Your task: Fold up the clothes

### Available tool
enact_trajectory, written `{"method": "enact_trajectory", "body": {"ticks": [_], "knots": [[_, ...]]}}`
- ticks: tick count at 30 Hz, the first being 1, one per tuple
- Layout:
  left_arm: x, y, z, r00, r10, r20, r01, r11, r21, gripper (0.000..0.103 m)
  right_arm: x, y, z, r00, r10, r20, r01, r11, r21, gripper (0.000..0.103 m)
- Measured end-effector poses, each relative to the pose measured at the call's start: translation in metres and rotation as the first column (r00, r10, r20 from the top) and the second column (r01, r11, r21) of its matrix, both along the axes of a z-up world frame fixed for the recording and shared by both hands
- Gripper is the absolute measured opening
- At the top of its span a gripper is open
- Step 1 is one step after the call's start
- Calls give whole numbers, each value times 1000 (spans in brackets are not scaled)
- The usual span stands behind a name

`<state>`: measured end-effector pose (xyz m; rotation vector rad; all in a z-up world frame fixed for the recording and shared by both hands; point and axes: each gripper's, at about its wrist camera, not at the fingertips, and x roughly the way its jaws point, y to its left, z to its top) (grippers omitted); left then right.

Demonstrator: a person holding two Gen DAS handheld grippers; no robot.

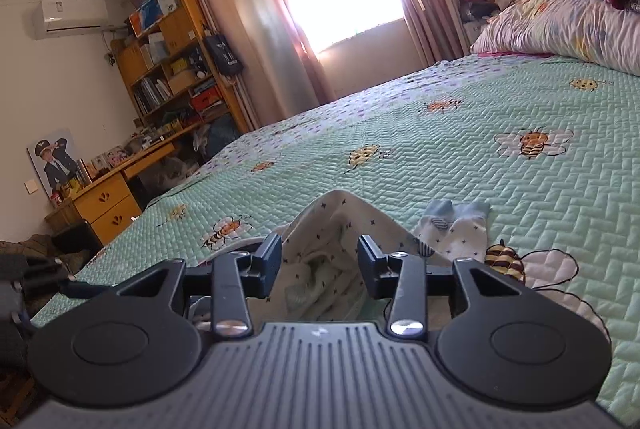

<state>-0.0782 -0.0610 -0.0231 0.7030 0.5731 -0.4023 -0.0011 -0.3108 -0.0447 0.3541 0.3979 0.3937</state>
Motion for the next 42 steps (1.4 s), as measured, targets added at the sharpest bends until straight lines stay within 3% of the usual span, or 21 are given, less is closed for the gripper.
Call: {"method": "enact_trajectory", "body": {"ticks": [2, 5, 11, 20, 21, 22, 23, 24, 27, 29, 31, 35, 37, 40, 42], "knots": [[3, -6, -15, 1000, -13, 6, 12, 996, 91, 60, 1, 3, 0, 1000, 7, -3, -7, 1000, -6, 45], [12, 3, -22, 999, 32, 19, -34, 989, 146, 55, -2, 3, -2, 1000, 11, -1, -11, 1000, -12, 49], [28, 30, -5, 990, 138, 25, -140, 984, 108, 47, 4, -6, -9, 999, -20, -39, 21, 1000, 17, 50], [37, 29, -14, 989, 146, -20, -143, 984, 110, 47, 9, 2, -10, 999, 18, -41, -18, 1000, 9, 51], [40, 31, -14, 987, 159, -29, -155, 983, 100, 42, 9, 3, -10, 999, 18, -39, -18, 1000, 5, 52], [43, 32, -15, 984, 172, -39, -168, 982, 90, 19, 9, 3, -10, 999, 15, -40, -15, 1000, 4, 53], [46, 33, -16, 982, 184, -48, -180, 980, 81, 4, 10, 2, -10, 999, 12, -41, -12, 1000, 7, 54], [49, 35, -16, 979, 197, -58, -193, 979, 71, 3, 10, 1, -10, 999, 9, -43, -8, 1000, 10, 54], [58, 42, -6, 969, 236, -72, -239, 970, -32, 2, 11, 0, -9, 999, 2, -43, -1, 1000, 18, 54], [57, 52, 19, 965, 254, -65, -262, 948, -178, 2, 8, 1, -8, 1000, 1, -30, -1, 1000, 11, 54], [53, 65, 52, 962, 268, -47, -268, 901, -341, 1, 6, 0, -6, 1000, -1, -19, 1, 1000, 8, 54], [34, 93, 124, 968, 252, 7, -196, 772, -605, 1, 4, -4, -3, 1000, -20, -15, 21, 1000, 16, 54], [14, 102, 152, 983, 180, 44, -102, 723, -683, 1, 3, -5, -2, 1000, -26, -9, 26, 999, 25, 54], [-6, 96, 157, 1000, 2, -12, -10, 674, -739, 1, 3, -6, -3, 1000, -21, -10, 21, 999, 35, 54], [-12, 70, 136, 989, -116, -88, 22, 720, -693, 2, 5, -5, -5, 1000, -15, -20, 15, 999, 43, 54]]}}
